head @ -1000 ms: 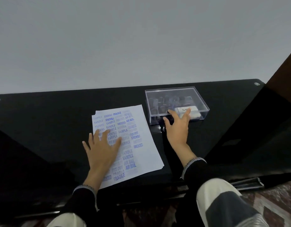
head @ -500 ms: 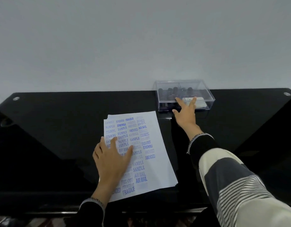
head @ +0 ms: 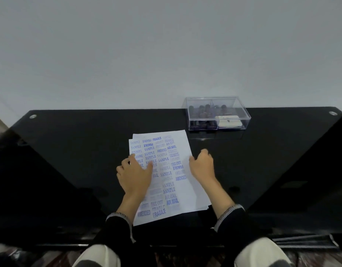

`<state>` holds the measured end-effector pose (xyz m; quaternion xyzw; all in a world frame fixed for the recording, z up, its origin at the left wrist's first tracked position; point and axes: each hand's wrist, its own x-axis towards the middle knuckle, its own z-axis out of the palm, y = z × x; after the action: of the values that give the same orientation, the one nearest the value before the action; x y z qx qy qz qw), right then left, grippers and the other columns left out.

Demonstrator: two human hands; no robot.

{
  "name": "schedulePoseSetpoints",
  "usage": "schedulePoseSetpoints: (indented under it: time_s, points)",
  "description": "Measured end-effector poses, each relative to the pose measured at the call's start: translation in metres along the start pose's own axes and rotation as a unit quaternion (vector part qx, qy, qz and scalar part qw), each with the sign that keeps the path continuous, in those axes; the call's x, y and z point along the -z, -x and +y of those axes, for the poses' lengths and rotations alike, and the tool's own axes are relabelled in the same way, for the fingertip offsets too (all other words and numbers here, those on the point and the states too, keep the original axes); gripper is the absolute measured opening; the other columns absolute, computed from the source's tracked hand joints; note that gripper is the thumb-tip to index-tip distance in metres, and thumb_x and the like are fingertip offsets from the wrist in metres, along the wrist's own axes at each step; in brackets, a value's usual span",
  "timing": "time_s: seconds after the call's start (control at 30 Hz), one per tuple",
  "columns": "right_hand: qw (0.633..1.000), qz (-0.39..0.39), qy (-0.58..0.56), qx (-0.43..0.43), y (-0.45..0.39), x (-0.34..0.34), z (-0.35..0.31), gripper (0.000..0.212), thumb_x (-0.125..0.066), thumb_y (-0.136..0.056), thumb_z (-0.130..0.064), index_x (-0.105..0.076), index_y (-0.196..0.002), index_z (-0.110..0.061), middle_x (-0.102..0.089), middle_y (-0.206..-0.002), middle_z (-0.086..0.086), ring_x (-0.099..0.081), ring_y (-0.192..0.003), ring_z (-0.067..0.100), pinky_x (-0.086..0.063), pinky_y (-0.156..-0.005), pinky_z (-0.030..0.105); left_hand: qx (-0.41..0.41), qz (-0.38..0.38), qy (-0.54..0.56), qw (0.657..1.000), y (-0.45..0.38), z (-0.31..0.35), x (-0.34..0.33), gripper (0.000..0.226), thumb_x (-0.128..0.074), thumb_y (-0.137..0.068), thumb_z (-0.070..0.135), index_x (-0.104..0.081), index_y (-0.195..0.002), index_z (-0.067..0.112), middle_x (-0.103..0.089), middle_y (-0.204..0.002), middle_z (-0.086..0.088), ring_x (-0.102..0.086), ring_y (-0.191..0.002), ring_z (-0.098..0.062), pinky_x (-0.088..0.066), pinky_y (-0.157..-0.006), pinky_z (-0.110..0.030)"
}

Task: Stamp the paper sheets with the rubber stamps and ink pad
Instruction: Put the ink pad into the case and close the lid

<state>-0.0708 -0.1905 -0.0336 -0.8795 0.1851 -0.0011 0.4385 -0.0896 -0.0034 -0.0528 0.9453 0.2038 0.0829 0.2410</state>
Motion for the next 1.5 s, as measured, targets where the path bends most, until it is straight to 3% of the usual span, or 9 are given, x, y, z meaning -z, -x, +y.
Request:
schedulePoseSetpoints:
  time_s: [0.2, 0.33, 0.43, 0.5, 0.57, 0.7, 0.9, 1.17, 1.5]
  points:
    - [0.997, -0.028, -0.041, -0.060, 0.015, 0.005, 0.002, 0.017, -0.054, -0.095, -0.017, -0.040, -0.092, -0.008, -0.048, -0.092, 0.005, -0.051, -0.085, 0.020, -0.043, -0.067, 0.031, 0.194, -0.137, 0.191, 0.952, -0.025, 0.001, 0.021, 0.043, -0.065, -0.088, 0.034, -0.048, -0.118, 0.008, -0.057, -0.119, -0.012, -0.059, -0.104, -0.030, -0.053, -0.082, -0.041]
    - [0.994, -0.074, -0.014, -0.076, 0.019, 0.012, 0.003, 0.021, -0.056, -0.093, -0.018, -0.052, -0.075, -0.009, -0.057, -0.078, 0.006, -0.057, -0.071, 0.018, -0.044, -0.060, 0.028, 0.169, -0.147, 0.165, 0.961, -0.012, 0.004, 0.030, 0.021, -0.053, -0.095, 0.020, -0.046, -0.114, 0.015, -0.047, -0.122, -0.008, -0.048, -0.114, -0.029, -0.044, -0.069, -0.034]
    - [0.994, -0.075, -0.034, -0.072, 0.027, 0.012, -0.007, 0.010, -0.057, -0.092, -0.015, -0.051, -0.091, -0.006, -0.057, -0.092, 0.008, -0.058, -0.081, 0.020, -0.045, -0.061, 0.028, 0.140, -0.139, 0.249, 0.948, 0.002, 0.010, 0.034, 0.028, -0.051, -0.096, 0.012, -0.034, -0.118, 0.015, -0.056, -0.110, -0.007, -0.063, -0.089, -0.022, -0.057, -0.071, -0.041]
    - [0.988, -0.080, -0.099, -0.091, 0.035, 0.015, -0.016, 0.033, -0.057, -0.092, -0.011, -0.040, -0.118, -0.003, -0.054, -0.104, 0.009, -0.057, -0.090, 0.021, -0.045, -0.058, 0.026, 0.141, -0.145, 0.316, 0.927, 0.007, 0.013, 0.038, 0.035, -0.051, -0.096, 0.009, -0.032, -0.125, 0.012, -0.057, -0.097, -0.004, -0.062, -0.077, -0.016, -0.054, -0.061, -0.033]
    - [0.981, -0.078, -0.148, -0.097, 0.041, 0.021, -0.021, 0.047, -0.056, -0.092, -0.005, -0.030, -0.130, -0.002, -0.052, -0.107, 0.009, -0.055, -0.093, 0.021, -0.048, -0.063, 0.028, 0.093, -0.130, 0.351, 0.923, 0.010, 0.016, 0.045, 0.034, -0.050, -0.098, 0.009, -0.038, -0.130, 0.010, -0.059, -0.100, -0.002, -0.059, -0.077, -0.009, -0.048, -0.056, -0.023]
    - [0.970, 0.020, -0.238, 0.052, 0.044, 0.045, -0.040, 0.019, -0.052, -0.094, -0.004, -0.053, -0.112, -0.012, -0.062, -0.110, 0.005, -0.058, -0.093, 0.016, -0.045, -0.064, 0.020, -0.070, -0.011, 0.440, 0.895, 0.011, 0.036, 0.084, 0.015, -0.051, -0.100, 0.012, -0.048, -0.114, 0.013, -0.062, -0.100, 0.006, -0.064, -0.083, -0.001, -0.048, -0.055, -0.009]
    - [0.932, 0.073, -0.299, 0.193, 0.051, 0.058, -0.067, 0.015, -0.045, -0.099, -0.009, -0.046, -0.112, -0.017, -0.059, -0.101, -0.014, -0.058, -0.094, -0.002, -0.049, -0.076, 0.014, -0.238, 0.049, 0.518, 0.820, 0.013, 0.059, 0.112, 0.010, -0.041, -0.105, 0.017, -0.039, -0.115, 0.017, -0.063, -0.114, 0.004, -0.065, -0.104, -0.008, -0.056, -0.079, -0.020]
    - [0.981, -0.036, -0.153, 0.115, 0.044, 0.018, -0.013, 0.015, -0.030, -0.103, -0.008, -0.037, -0.116, -0.011, -0.051, -0.109, 0.000, -0.050, -0.088, 0.005, -0.039, -0.064, 0.012, -0.102, -0.025, 0.419, 0.902, 0.019, 0.018, 0.050, 0.012, -0.040, -0.104, 0.017, -0.037, -0.114, 0.021, -0.056, -0.110, 0.012, -0.060, -0.095, -0.002, -0.049, -0.064, -0.015]
    - [0.987, 0.051, 0.111, 0.104, 0.011, 0.013, 0.033, 0.033, -0.048, -0.098, -0.011, -0.048, -0.131, -0.011, -0.055, -0.121, 0.005, -0.047, -0.118, 0.022, -0.040, -0.098, 0.034, -0.007, -0.039, 0.291, 0.956, -0.053, -0.019, 0.040, 0.023, -0.043, -0.102, 0.009, -0.047, -0.124, 0.013, -0.055, -0.113, -0.005, -0.056, -0.095, -0.021, -0.047, -0.065, -0.026]
